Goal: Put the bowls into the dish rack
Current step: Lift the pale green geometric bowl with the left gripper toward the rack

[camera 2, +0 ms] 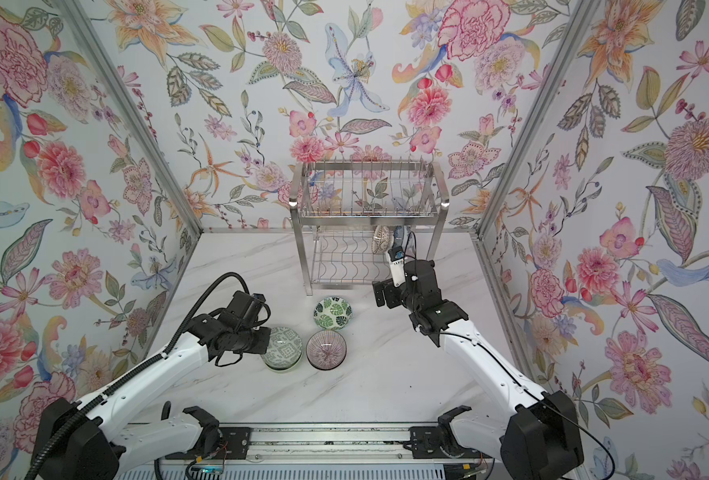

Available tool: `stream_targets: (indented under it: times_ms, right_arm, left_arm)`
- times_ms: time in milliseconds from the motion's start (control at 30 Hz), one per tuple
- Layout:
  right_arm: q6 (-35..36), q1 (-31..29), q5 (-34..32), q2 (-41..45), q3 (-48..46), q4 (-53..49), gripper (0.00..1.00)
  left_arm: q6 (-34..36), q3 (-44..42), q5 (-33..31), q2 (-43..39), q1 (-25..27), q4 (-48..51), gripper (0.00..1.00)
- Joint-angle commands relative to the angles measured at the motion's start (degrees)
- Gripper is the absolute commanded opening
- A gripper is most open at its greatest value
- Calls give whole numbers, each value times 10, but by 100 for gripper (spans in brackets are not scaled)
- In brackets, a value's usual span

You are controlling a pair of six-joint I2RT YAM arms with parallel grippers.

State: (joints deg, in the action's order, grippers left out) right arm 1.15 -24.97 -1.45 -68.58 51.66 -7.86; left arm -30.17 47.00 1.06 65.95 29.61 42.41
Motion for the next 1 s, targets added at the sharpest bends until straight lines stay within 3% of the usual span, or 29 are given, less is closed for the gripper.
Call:
stream_targets:
  times_ms: [0,367,567,767,967]
  right_arm:
    - [-11,4,13,5,-5,9,99]
    - [-13,8,22,23,4,-5,99]
    - [-15,10,33,38,13,-14,99]
    - [-24,12,58,45,35,-32,99]
    - [-47,11,94,49,57,-31,99]
  left_arm:
    - [17,35,-14,-11,2,-6,0]
    - [69,137,-28,-18,3,7,0]
    - [85,140,-47,-15,28,-95,0]
    - [104,154,-108,30,79,-177,0]
    - [113,137,-111,61,105,-314,0]
